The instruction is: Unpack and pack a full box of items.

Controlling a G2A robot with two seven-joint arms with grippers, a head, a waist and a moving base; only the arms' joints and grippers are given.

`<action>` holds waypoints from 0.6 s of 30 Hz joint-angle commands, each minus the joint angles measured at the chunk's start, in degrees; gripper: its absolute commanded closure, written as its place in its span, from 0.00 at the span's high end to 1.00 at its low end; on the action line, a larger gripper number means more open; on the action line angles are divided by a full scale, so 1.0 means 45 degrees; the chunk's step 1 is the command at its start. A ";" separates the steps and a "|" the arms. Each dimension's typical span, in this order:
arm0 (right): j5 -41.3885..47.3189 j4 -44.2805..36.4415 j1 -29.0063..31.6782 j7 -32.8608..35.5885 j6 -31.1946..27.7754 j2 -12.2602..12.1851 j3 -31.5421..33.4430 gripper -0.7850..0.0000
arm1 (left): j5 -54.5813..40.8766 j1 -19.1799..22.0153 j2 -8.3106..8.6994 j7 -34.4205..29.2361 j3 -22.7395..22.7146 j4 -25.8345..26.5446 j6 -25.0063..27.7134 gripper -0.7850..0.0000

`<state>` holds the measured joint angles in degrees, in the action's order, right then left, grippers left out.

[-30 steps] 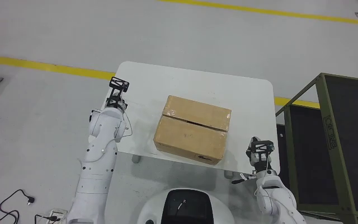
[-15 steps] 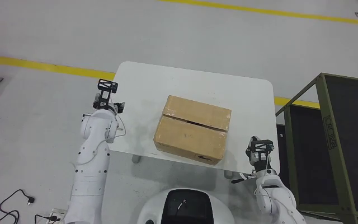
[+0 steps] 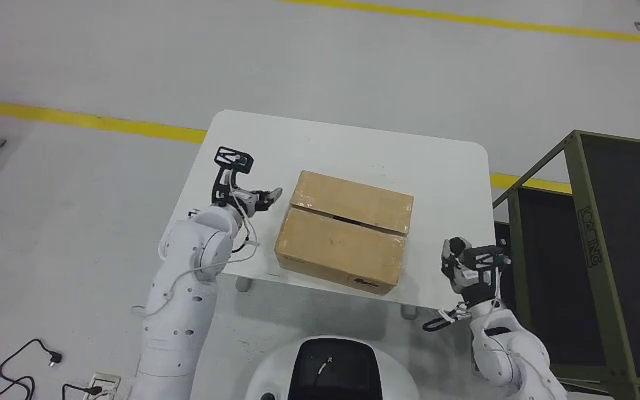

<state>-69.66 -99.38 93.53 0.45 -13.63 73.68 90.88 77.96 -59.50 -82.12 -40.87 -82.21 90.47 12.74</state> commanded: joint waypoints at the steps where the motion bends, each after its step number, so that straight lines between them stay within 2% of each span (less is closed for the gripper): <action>1: 0.0414 0.0039 0.0037 0.0115 -0.1378 -0.0080 0.0208 0.66 | -0.0220 0.0006 -0.0003 -0.0017 0.0207 0.0063 0.0208 1.00; 3: 0.0502 0.0068 0.0045 0.0289 -0.2381 -0.0174 0.0458 0.76 | -0.0572 0.0020 -0.0005 0.0042 0.0299 0.0056 0.0289 1.00; 6: 0.0432 0.0099 0.0095 0.0556 -0.3635 -0.0288 0.0562 0.98 | -0.0924 0.0076 -0.0008 0.0118 0.0527 0.0094 0.0429 1.00; 8: 0.0375 0.0149 0.0092 0.0647 -0.4035 -0.0326 0.0486 1.00 | -0.0961 0.0109 -0.0008 0.0181 0.0704 0.0130 0.0436 1.00; 11: 0.0463 0.0299 -0.0034 0.0783 -0.4406 -0.0358 0.0290 0.98 | -0.1181 0.0105 -0.0002 0.0445 0.0833 0.0119 0.0430 1.00; 18: 0.0471 0.0439 -0.0230 0.0892 -0.4503 -0.0377 0.0114 1.00 | -0.1195 0.0148 0.0020 0.0556 0.0966 0.0220 0.0441 1.00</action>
<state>-67.54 -97.39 92.48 4.49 -33.90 71.98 91.38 72.58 -58.83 -82.02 -38.35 -77.85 91.48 14.73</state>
